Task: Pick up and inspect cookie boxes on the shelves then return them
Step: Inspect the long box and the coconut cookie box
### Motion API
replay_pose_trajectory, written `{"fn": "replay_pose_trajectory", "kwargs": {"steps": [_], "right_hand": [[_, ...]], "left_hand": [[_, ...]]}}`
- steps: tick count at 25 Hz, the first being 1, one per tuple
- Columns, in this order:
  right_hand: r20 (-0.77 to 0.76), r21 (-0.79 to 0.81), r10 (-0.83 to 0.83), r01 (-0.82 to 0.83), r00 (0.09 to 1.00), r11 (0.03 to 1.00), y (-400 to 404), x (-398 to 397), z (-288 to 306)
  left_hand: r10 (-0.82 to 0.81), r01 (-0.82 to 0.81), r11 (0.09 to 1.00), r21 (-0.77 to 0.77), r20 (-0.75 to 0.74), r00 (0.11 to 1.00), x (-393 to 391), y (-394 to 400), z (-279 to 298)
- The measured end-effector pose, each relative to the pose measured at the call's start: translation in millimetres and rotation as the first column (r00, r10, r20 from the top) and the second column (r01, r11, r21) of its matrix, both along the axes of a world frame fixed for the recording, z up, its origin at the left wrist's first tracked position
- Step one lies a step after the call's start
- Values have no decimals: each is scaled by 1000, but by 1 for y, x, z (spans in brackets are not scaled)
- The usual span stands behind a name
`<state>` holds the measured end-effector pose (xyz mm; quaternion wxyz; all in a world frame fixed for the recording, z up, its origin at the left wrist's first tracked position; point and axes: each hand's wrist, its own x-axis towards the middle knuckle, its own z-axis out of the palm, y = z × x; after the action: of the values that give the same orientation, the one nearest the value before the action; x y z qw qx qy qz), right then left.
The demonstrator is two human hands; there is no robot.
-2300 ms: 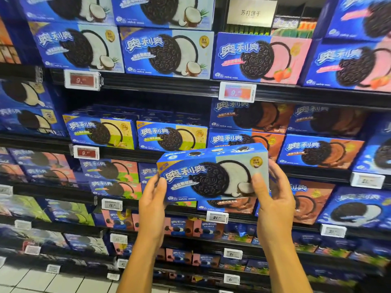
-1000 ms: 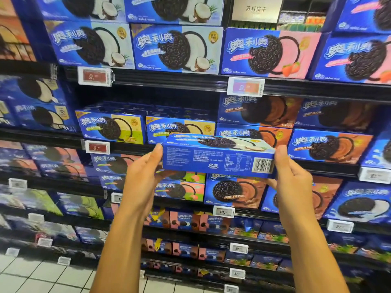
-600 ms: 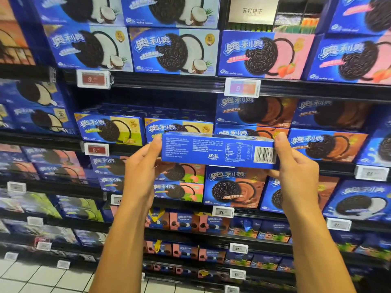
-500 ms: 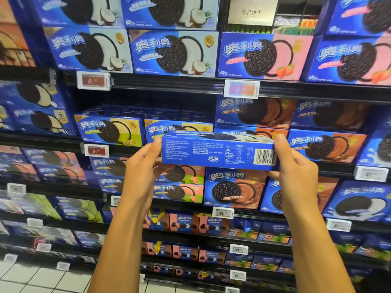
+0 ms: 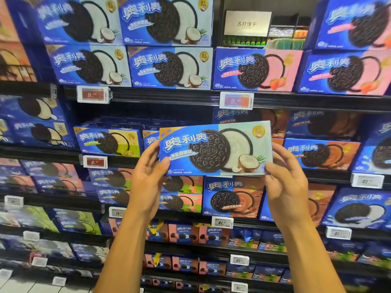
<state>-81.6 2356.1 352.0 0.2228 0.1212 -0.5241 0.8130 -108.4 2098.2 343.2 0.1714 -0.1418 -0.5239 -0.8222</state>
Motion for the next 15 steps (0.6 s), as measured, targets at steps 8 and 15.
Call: {"fn": "replay_pose_trajectory", "kwargs": {"steps": [8,15], "right_hand": [[-127,109,-21,35,992,993,-18,12,15],[-248,486,167,-26,954,874,-45,25,32]], "left_hand": [[244,-256,899,-357,-78,967,21,18,29],[-205,176,943,-283,-79,975,58,46,59]]}}
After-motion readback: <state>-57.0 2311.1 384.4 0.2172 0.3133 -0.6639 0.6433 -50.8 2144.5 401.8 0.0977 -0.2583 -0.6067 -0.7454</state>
